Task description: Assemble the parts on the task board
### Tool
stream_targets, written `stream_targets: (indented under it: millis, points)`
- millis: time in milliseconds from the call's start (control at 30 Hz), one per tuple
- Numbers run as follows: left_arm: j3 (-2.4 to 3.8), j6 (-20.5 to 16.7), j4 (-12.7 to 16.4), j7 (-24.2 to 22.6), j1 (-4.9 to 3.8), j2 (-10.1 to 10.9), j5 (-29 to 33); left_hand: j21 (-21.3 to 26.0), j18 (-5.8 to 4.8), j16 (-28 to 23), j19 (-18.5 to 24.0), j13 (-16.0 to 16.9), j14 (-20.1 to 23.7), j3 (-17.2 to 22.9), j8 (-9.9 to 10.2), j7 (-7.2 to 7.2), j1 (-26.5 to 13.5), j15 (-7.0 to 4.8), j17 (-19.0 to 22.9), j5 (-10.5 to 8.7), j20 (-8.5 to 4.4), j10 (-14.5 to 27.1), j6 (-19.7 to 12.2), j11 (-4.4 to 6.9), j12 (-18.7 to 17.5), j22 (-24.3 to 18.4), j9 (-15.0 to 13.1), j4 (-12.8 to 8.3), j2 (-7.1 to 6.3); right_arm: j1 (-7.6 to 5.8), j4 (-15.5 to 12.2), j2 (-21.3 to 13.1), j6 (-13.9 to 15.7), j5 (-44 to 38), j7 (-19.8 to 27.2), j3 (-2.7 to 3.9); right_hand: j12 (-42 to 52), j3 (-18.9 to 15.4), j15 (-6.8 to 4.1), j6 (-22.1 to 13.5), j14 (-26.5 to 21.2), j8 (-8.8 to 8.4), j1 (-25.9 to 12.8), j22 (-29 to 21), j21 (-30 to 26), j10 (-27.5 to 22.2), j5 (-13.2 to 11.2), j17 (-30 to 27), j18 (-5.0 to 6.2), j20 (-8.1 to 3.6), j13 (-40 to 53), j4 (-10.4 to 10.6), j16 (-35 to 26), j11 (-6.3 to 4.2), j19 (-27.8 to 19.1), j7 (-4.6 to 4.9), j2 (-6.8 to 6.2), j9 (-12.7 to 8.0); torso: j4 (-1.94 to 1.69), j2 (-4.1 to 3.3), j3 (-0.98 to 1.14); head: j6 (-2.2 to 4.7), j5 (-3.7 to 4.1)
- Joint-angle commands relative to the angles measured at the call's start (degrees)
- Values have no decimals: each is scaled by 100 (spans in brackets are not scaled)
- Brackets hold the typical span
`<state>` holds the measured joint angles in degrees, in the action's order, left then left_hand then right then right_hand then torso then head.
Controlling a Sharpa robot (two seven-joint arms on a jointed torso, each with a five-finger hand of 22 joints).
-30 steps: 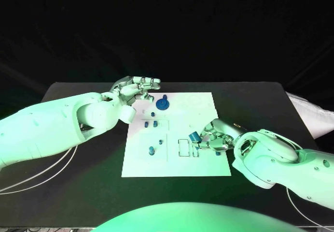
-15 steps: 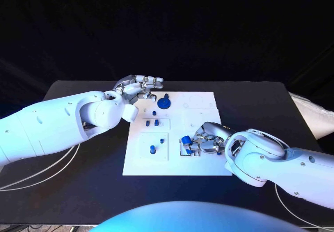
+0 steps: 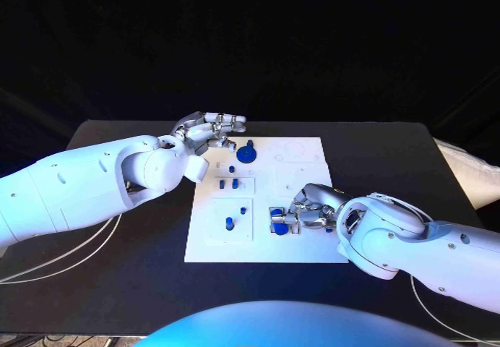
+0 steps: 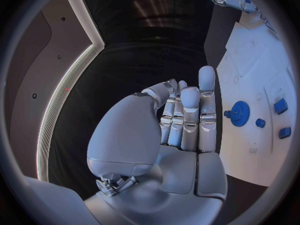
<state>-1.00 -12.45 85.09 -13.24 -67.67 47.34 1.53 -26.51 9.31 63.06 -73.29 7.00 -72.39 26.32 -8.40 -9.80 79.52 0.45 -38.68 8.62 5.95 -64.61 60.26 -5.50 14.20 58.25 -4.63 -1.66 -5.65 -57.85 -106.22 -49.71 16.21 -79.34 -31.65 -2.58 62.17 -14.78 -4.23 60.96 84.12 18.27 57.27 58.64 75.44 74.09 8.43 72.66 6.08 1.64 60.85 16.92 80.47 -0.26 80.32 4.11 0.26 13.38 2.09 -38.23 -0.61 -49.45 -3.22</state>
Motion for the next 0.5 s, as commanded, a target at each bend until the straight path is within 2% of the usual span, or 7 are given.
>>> stream_targets:
  millis: [33, 133, 200, 233, 300, 400, 500]
  points:
    - [3, 89, 4, -36, -1, -4, -14, 39, 101, -21, 41, 8, 25, -30, -27, -1, -64, 1, 8, 29, 0, 33, -48, 11, 28, -5, 9, -1, -7, 4, 5, -2, 191, -297, -123, 1, -154, 34, 5, -58, 266, -34, -138, -26, -41, -88, -138, -35, -48, 11, -128, -3, -49, 15, -37, 16, -95, 23, -2, 2, -2, 13, 1]
    - [3, 86, 4, -37, -1, -2, -8, 43, 100, -19, 41, 9, 27, -35, -30, -3, -88, 4, 13, 28, 3, 42, -54, 8, 35, -8, 10, 13, -2, 4, 5, -12, 221, -362, -135, 1, -224, 149, 12, -80, 264, -36, -151, -42, -55, -111, -146, -48, -44, 20, -173, -8, -67, 22, -46, 24, -183, 52, 4, -3, 3, 14, -1]
    - [3, 88, 4, -36, -1, 0, 5, 48, 100, -16, 42, 9, 29, -44, -35, -3, -121, 8, 18, 26, 8, 53, -60, 6, 44, -12, 11, 34, 4, 4, 1, -17, 218, -393, -106, 1, -236, 234, 13, -87, 266, -33, -40, -43, -59, -102, -93, -48, -44, 23, -169, -15, -72, 25, -47, 24, -195, 74, 8, -2, 4, 12, 0]
    - [3, 90, 5, -36, -1, 1, 8, 49, 100, -13, 42, 10, 28, -46, -37, -2, -128, 9, 16, 26, 9, 55, -61, 6, 47, -13, 11, 39, 7, 4, -2, -18, 211, -400, -96, 1, -247, 306, 12, -93, 269, -29, 154, -40, -61, -92, 15, -49, -44, 25, -164, -33, -78, 26, -45, 22, -158, 99, 8, -2, 2, 12, 3]
    - [3, 95, 5, -35, -1, 0, 12, 50, 100, -11, 42, 10, 27, -47, -38, -2, -133, 9, 15, 26, 9, 57, -62, 6, 49, -14, 12, 42, 9, 5, -6, -18, 196, -410, -77, 1, -251, 435, 10, -102, 271, -26, 578, -39, -63, -77, 276, -48, -44, 22, -149, -211, -84, 20, -43, 20, -54, 126, 9, -2, 2, 11, 4]
    - [3, 100, 6, -33, -1, -1, 15, 50, 100, -11, 42, 10, 27, -47, -38, -2, -133, 9, 15, 26, 9, 57, -62, 6, 49, -14, 12, 42, 9, 5, -14, -19, 171, -417, -44, 1, -202, 468, 3, -97, 280, -15, 880, 9, -41, -29, 356, -25, -53, 25, -81, -309, -75, 13, -25, 16, -11, 161, 0, -3, 1, 7, 5]
    - [3, 102, 6, -31, -1, 1, 17, 50, 100, -11, 42, 10, 27, -47, -38, -2, -133, 9, 15, 26, 9, 57, -62, 6, 49, -14, 12, 42, 9, 5, -23, -18, 112, -443, -19, 1, -107, 520, -5, -79, 290, 2, 1251, 75, -8, 42, 437, 16, -62, 19, 31, -505, -54, 0, 0, 4, -2, 196, -4, -7, 2, 1, 10]
